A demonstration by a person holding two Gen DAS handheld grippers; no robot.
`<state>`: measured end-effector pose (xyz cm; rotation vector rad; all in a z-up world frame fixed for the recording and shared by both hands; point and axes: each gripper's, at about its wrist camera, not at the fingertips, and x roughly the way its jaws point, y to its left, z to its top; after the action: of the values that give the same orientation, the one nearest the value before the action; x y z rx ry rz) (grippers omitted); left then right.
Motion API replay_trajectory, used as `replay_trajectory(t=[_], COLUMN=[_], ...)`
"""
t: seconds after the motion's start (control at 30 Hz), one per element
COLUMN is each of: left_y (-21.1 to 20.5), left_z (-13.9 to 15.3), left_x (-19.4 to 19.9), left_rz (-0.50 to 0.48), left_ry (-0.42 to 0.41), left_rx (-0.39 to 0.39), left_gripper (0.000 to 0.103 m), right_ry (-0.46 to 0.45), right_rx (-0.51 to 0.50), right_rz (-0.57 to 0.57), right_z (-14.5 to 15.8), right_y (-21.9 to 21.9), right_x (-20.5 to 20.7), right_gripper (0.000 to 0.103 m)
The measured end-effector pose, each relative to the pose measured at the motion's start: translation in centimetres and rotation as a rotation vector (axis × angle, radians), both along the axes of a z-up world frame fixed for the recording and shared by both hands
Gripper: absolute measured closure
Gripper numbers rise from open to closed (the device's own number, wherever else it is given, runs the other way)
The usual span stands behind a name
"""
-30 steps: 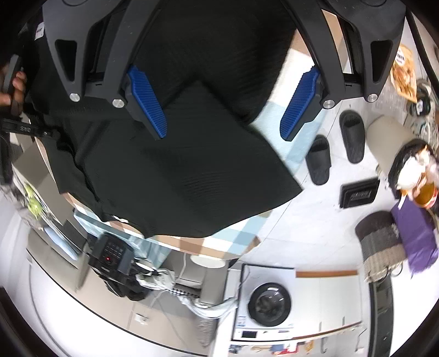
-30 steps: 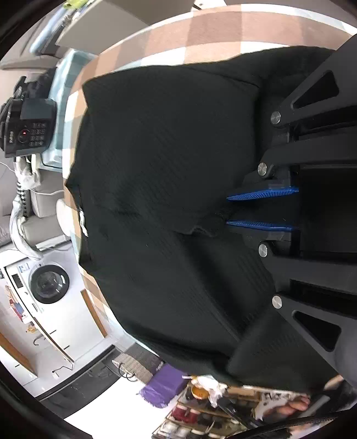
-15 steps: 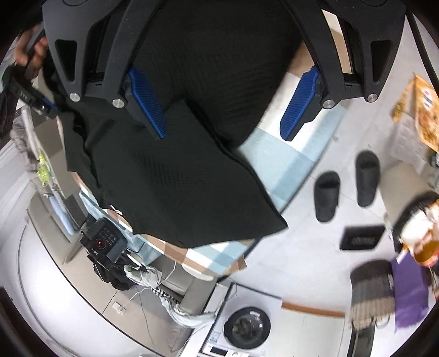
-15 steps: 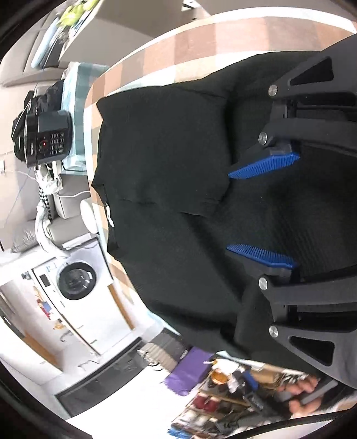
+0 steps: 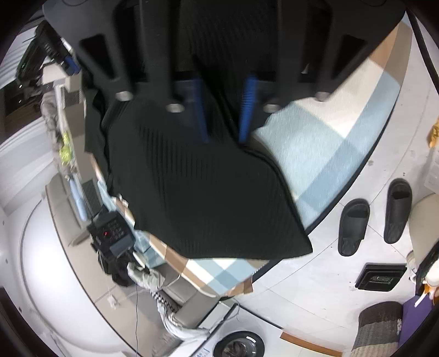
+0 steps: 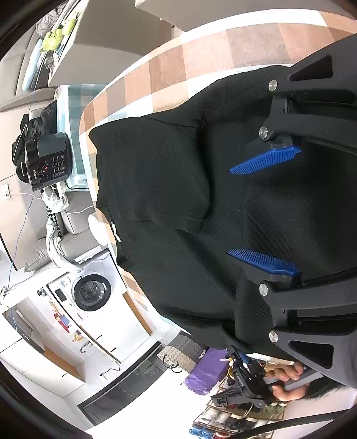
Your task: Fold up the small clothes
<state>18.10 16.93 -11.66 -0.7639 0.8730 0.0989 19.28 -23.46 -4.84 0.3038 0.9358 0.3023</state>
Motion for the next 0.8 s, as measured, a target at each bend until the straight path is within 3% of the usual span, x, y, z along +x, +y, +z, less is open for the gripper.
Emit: replay_trajectory(t=[0.03, 0.17, 0.47, 0.57, 0.67, 0.8], left_y=[0.3, 1.3, 1.1, -1.7, -7.3, -16.0], left_z=[0.1, 1.7, 10.1, 13.1, 15.4, 15.3], left_x=[0.3, 0.9, 3.4, 6.5, 10.7, 14.5], left_rz=[0.021, 0.055, 0.053, -0.015, -0.148, -0.335], left_ry=[-0.02, -0.061, -0.194, -0.236, -0.265, -0.245], left_rx=[-0.01, 0.043, 0.201, 0.243, 0.261, 0.283], left_gripper=[0.1, 0.101, 0.101, 0.101, 0.101, 0.1], right_ry=[0.002, 0.011, 0.026, 0.033, 0.033, 0.02], right_rx=[-0.001, -0.001, 0.017, 0.015, 0.006, -0.004], right_rz=[0.002, 0.01, -0.001, -0.005, -0.014, -0.035], right_z=[-0.1, -0.5, -0.7, -0.6, -0.4, 0.1], right_y=[0.1, 0.4, -0.2, -0.6, -1.0, -1.7], right_x=[0.0, 0.0, 0.0, -0.1, -0.3, -0.5], right_gripper=[0.045, 0.045, 0.045, 0.045, 0.045, 0.045])
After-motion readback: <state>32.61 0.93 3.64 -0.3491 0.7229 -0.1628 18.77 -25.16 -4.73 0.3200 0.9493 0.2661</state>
